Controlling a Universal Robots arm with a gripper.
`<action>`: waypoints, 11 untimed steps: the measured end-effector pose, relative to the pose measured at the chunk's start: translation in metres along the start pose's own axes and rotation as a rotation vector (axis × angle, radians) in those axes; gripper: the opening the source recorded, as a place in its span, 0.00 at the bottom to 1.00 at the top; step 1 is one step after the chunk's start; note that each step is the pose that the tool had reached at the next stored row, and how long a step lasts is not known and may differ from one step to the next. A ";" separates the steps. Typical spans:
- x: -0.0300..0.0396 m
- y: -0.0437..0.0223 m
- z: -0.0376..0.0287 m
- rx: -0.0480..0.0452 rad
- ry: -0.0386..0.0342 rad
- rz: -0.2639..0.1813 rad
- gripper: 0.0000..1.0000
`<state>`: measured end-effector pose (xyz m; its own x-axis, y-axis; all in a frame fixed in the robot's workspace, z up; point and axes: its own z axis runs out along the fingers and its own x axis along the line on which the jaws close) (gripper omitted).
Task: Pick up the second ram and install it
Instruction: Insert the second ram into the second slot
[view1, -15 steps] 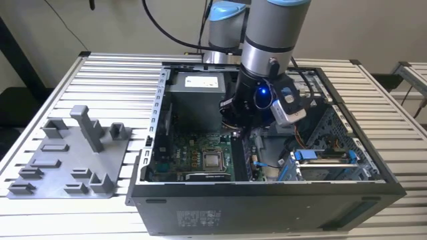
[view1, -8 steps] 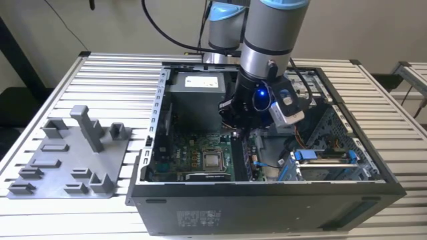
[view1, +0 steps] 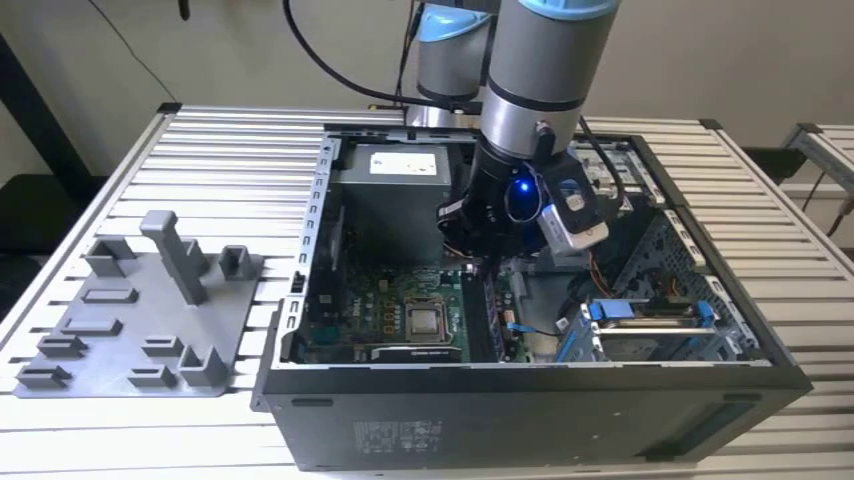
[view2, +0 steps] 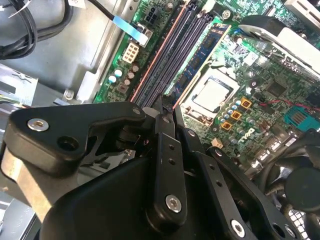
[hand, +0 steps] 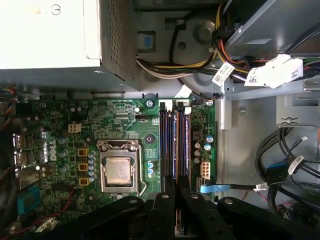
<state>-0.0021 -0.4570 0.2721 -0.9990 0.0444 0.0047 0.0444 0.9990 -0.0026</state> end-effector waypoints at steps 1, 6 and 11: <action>0.0000 0.0000 0.0000 0.0000 0.0000 0.000 0.14; 0.0000 0.0000 0.0007 0.0001 0.0001 0.000 0.14; 0.0000 0.0001 0.0015 -0.0005 -0.0001 0.000 0.14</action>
<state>-0.0021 -0.4570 0.2706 -0.9990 0.0444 0.0046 0.0444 0.9990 -0.0021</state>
